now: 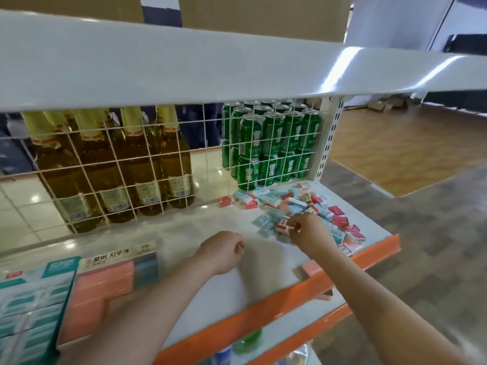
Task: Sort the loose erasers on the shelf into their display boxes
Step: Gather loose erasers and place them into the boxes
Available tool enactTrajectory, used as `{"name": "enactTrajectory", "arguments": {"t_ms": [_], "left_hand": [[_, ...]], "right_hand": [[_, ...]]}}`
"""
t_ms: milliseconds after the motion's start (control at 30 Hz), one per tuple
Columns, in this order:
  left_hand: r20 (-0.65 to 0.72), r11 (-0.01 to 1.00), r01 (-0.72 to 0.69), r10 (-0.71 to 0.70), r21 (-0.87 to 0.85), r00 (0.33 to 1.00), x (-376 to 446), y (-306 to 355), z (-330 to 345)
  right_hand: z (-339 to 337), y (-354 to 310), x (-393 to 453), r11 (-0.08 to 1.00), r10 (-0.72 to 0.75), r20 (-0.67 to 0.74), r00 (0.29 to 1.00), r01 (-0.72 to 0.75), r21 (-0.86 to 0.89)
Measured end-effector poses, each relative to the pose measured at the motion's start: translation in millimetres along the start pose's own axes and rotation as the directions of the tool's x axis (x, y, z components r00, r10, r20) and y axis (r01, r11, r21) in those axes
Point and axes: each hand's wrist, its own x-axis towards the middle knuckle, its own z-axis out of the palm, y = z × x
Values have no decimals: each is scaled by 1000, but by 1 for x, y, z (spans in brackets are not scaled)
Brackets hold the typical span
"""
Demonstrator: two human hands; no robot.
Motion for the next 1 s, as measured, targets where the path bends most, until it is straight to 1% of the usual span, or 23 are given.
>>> {"name": "enactTrajectory", "arguments": {"t_ms": [100, 233, 333, 567, 633, 733, 867, 1000], "left_hand": [[-55, 997, 36, -40, -73, 998, 14, 11, 7], [-134, 978, 79, -106, -192, 985, 34, 32, 15], [-132, 952, 121, -164, -282, 978, 51, 47, 23], [-125, 928, 145, -198, -342, 972, 82, 74, 41], [-147, 915, 157, -226, -372, 963, 88, 78, 45], [-179, 896, 213, -301, -391, 937, 95, 82, 48], [-131, 858, 256, -345, -445, 929, 101, 85, 51], [-81, 848, 282, -353, -448, 932, 105, 86, 50]], "right_hand": [[-5, 16, 12, 1000, 20, -14, 1000, -20, -11], [-12, 37, 22, 999, 38, 15, 999, -38, 7], [-11, 51, 28, 999, 28, 26, 999, -29, 21], [-13, 55, 41, 998, 32, 64, 997, -36, 57], [-12, 54, 44, 998, 12, 75, 997, -16, 58], [-11, 53, 47, 999, -5, 80, 997, 1, 47], [-12, 56, 49, 997, 17, 81, 997, -23, 80], [-13, 63, 51, 997, 17, 90, 996, -24, 71]]}}
